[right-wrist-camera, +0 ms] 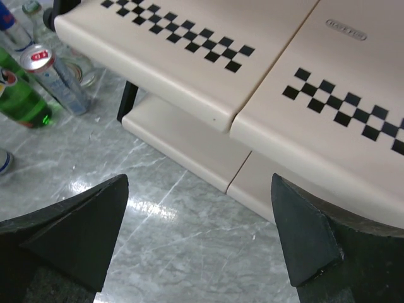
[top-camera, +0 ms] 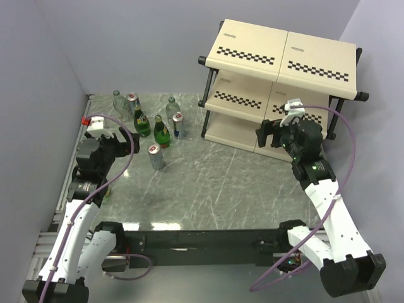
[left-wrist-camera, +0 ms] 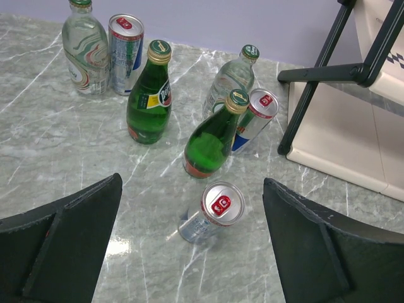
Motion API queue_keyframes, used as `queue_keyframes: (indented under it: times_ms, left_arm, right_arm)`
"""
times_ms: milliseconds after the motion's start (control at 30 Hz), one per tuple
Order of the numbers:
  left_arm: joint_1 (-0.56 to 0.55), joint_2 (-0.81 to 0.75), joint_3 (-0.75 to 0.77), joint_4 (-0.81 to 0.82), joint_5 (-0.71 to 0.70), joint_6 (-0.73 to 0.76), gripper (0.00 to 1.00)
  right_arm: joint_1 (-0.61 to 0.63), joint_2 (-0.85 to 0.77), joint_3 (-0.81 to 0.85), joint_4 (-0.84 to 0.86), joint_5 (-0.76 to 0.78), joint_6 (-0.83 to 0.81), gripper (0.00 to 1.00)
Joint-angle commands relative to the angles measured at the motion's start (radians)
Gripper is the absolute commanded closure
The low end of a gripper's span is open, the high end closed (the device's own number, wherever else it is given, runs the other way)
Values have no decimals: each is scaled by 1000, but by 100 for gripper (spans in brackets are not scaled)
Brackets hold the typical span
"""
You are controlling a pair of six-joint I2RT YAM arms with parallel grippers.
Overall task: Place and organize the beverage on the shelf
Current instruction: Pick up the drink from the center of the board.
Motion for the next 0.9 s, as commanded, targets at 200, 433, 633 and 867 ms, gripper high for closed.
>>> queue_keyframes:
  times_ms: [200,433,633,867]
  left_arm:
    - [4,-4,31,15,28,2,1]
    - [4,35,34,61,51,-14,0]
    - [4,254,166,42,134,-34,3]
    - [-24,405,286,-36,176,-51,11]
  right_arm:
    - [1,-27,3,46,7,-28,0]
    - [1,-38,-9,-28,-171,-170,0]
    - [10,-44,-44,-65,-301,-299,0]
    - [18,-82,-64,-114,-452,-407,0]
